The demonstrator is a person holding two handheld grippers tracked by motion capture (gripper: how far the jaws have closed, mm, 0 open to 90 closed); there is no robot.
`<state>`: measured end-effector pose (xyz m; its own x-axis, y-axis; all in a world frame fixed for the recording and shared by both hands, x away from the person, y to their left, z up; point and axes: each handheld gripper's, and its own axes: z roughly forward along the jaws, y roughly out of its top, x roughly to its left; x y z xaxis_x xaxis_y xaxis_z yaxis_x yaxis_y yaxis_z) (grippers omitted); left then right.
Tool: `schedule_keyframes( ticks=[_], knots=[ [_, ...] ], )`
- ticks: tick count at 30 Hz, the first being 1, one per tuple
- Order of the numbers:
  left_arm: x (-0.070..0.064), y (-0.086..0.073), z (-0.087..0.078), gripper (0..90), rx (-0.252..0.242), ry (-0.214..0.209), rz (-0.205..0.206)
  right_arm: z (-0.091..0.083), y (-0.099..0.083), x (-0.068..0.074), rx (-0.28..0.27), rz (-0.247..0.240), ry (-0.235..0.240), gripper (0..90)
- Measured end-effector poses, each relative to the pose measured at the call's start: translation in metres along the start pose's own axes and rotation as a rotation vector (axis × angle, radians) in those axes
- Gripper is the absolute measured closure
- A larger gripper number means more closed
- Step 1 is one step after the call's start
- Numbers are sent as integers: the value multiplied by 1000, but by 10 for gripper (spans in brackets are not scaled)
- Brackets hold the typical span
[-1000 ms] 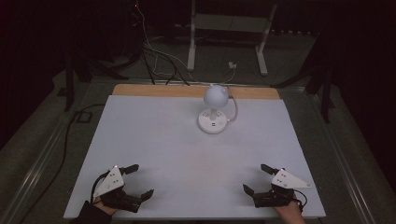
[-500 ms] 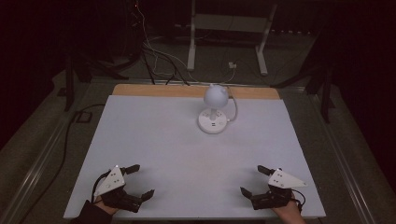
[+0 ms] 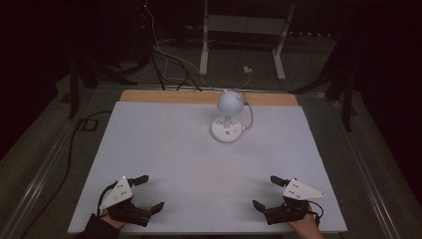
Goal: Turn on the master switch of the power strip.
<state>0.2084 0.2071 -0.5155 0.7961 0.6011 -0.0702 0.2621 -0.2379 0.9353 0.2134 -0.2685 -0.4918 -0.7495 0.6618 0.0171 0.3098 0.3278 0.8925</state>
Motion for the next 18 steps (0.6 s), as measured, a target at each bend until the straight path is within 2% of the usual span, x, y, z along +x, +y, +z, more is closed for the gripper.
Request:
schedule_keyframes(
  ticks=[4, 14, 18],
  knots=[
    [0, 0, -1, 2, -1, 0, 1, 0, 8, 1, 6, -20, -5, 0],
    [0, 0, 0, 2, -3, -4, 0, 1, 29, -6, -17, -22, 17, 0],
    [0, 0, 0, 1, -5, -5, 1, 0, 34, -9, -21, -29, 11, 0]
  ],
)
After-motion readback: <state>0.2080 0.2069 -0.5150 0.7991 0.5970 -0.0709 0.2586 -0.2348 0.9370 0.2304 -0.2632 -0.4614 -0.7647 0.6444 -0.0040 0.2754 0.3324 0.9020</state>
